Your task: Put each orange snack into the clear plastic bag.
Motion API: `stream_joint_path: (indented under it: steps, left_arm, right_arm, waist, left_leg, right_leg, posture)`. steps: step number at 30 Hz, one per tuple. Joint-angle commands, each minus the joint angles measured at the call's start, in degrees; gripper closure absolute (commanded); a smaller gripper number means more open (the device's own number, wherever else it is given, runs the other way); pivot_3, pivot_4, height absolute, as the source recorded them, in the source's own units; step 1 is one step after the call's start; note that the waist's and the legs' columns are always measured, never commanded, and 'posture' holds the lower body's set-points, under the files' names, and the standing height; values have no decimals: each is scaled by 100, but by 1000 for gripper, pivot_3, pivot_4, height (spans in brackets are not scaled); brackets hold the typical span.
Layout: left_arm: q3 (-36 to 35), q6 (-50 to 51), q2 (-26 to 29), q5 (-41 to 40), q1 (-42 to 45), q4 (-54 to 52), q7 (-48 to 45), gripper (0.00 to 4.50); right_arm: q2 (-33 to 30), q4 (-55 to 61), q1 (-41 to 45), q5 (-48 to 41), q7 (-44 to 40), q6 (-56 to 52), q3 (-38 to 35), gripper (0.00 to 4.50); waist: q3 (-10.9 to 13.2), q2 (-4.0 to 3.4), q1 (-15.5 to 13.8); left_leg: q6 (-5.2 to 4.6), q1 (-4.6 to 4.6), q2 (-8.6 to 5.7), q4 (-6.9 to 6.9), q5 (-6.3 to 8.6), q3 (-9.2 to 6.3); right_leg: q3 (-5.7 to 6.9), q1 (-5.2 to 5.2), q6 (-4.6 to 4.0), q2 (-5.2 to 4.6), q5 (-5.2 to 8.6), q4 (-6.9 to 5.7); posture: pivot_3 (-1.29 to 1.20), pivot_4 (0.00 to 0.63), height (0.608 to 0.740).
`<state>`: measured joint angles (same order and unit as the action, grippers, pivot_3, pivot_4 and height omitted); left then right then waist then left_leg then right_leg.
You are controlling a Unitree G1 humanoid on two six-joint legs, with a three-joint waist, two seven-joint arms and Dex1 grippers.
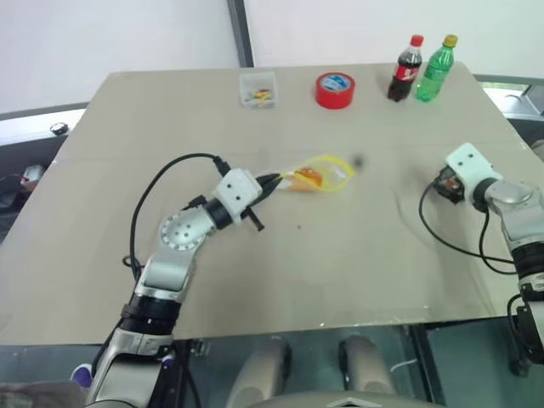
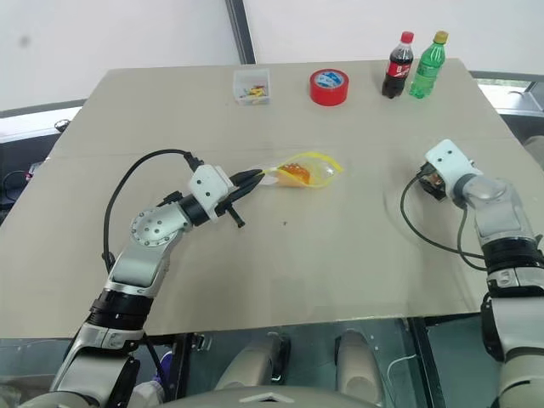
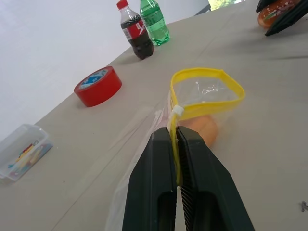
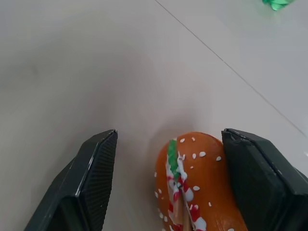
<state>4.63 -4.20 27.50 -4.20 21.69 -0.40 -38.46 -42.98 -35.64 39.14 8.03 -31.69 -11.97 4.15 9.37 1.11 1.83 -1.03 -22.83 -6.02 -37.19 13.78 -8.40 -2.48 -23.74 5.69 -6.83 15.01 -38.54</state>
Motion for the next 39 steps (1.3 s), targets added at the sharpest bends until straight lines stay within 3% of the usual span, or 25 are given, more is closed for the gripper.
stream_joint_path:
  steps: [1,6,13,17,18,21,25,30,34,39]
  left_arm:
    - [-74,-38,51,20,-41,-255,38,4500]
    - [-63,-65,35,30,-65,-227,34,4500]
    - [-49,-135,-22,51,-63,-160,50,4500]
    - [-65,-151,-39,60,-76,-143,64,4500]
    - [-67,-153,-46,61,-78,-139,72,4500]
    - [-77,-165,-58,53,-83,-130,79,4500]
    - [-125,-207,-98,-22,-88,-111,77,4500]
    - [-170,-319,-106,-154,-85,-131,-14,4500]
    - [-146,-390,-67,-244,-113,-208,-131,4500]
    - [-15,-738,137,-320,-389,-365,-561,4500]
  right_arm:
    - [-301,420,-176,103,-18,76,-124,958]
    - [-435,856,-462,21,-195,-209,-231,958]
    - [-418,290,-457,46,-89,-280,-252,958]
    - [-417,150,-415,62,-46,-224,-262,2787]
    - [-440,176,-420,87,-49,-201,-255,3441]
    - [-481,405,-446,103,-77,-220,-280,4413]
    - [-251,1649,-589,-596,-694,-714,-517,4413]
    - [495,4499,-957,-2091,-1468,-2541,-180,4413]
    - [967,5062,-802,-2232,-1333,-3044,272,4413]
    - [1443,4450,-316,-1886,-986,-2906,729,4413]
  waist:
    - [0,0,-22]
    - [0,-1,13]
    - [0,-1,8]
    - [0,-1,-23]
    - [0,-1,-28]
    - [0,-1,-44]
    - [0,-2,-37]
    - [0,-2,37]
    - [0,-2,-25]
    - [0,-2,-94]
  left_leg:
    - [0,-1,-1,1,0,0]
    - [-1,-1,0,2,1,3]
    - [-1,0,1,0,1,3]
    - [-2,5,0,-3,1,-1]
    - [-1,5,0,-3,1,-2]
    - [-1,5,0,-4,1,-1]
    - [-2,4,3,-2,1,1]
    - [-3,3,12,0,3,-6]
    - [-4,2,8,-6,4,-7]
    - [-4,0,7,-7,3,-7]
  right_leg:
    - [0,0,0,-1,0,2]
    - [-2,-1,0,0,0,3]
    - [-1,2,0,0,0,3]
    - [3,12,1,0,-1,5]
    - [4,13,1,0,-1,5]
    - [4,13,2,0,-1,5]
    - [1,10,2,1,-1,5]
    - [4,10,2,7,-1,5]
    - [6,11,2,3,-2,6]
    - [8,9,1,4,-6,11]
  posture:
    - [0,150,740]
    - [0,150,740]
    - [0,150,740]
    - [0,150,740]
    - [0,150,740]
    - [0,150,740]
    - [0,150,740]
    - [0,150,740]
    - [0,150,740]
    - [0,150,740]
